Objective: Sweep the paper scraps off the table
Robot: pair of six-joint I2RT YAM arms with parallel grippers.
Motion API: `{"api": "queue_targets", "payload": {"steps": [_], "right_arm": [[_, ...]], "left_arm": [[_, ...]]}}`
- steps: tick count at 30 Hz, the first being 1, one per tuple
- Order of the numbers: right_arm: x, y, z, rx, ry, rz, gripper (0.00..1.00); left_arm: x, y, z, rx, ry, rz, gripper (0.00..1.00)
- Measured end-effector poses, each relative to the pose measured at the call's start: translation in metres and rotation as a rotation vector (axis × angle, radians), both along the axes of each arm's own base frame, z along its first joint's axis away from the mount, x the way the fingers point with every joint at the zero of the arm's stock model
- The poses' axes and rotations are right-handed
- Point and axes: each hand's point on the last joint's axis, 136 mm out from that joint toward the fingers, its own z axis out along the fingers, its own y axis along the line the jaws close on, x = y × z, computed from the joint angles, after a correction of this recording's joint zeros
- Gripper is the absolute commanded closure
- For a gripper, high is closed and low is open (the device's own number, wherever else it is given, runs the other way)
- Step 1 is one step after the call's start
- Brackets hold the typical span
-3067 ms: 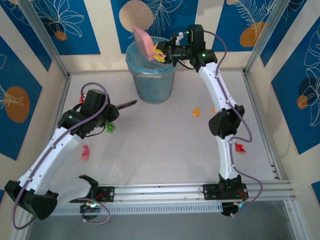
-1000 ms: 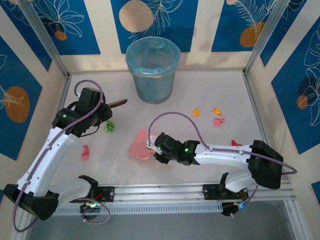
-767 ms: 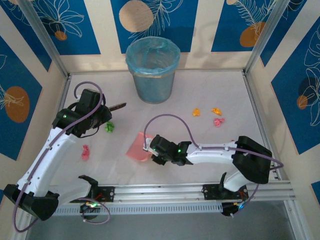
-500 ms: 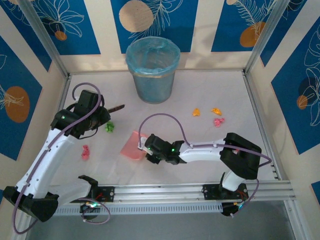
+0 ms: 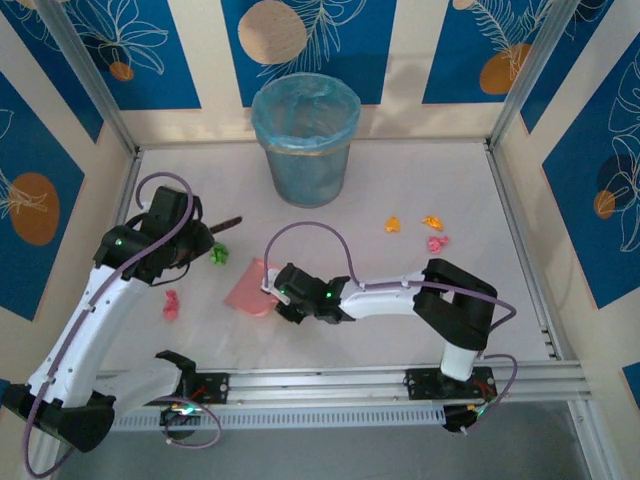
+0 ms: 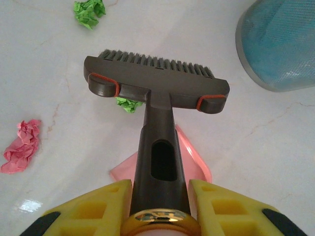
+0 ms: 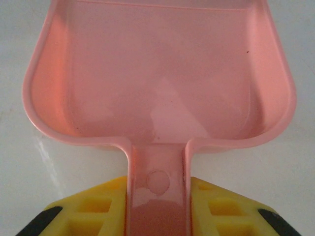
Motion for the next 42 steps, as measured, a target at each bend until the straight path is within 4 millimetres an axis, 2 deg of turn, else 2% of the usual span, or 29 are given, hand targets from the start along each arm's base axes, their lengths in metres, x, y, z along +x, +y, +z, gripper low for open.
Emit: {"api": "queue_targets", "payload": {"steps": [9, 18, 24, 29, 34, 42], "right_arm": [[0.003, 0.018, -0.001, 0.034, 0.048, -0.03, 1.0], [0.011, 0.021, -0.008, 0.044, 0.092, -0.071, 1.0], [0.017, 0.021, -0.005, 0.062, 0.108, -0.094, 1.0], [0.019, 0.021, -0.009, 0.059, 0.115, -0.108, 1.0], [0.022, 0.021, -0.008, 0.066, 0.12, -0.122, 1.0], [0.023, 0.02, -0.008, 0.068, 0.123, -0.13, 1.0]], "left_arm": [[0.0, 0.006, 0.001, 0.0, -0.002, 0.021, 1.0], [0.011, 0.018, 0.0, 0.005, -0.01, 0.071, 1.0], [0.028, 0.015, -0.016, 0.01, 0.025, 0.064, 1.0], [0.034, 0.009, -0.03, -0.003, 0.052, 0.047, 1.0], [0.035, 0.005, -0.043, -0.006, 0.076, 0.024, 1.0], [0.025, -0.001, -0.067, -0.03, 0.139, 0.0, 1.0]]}}
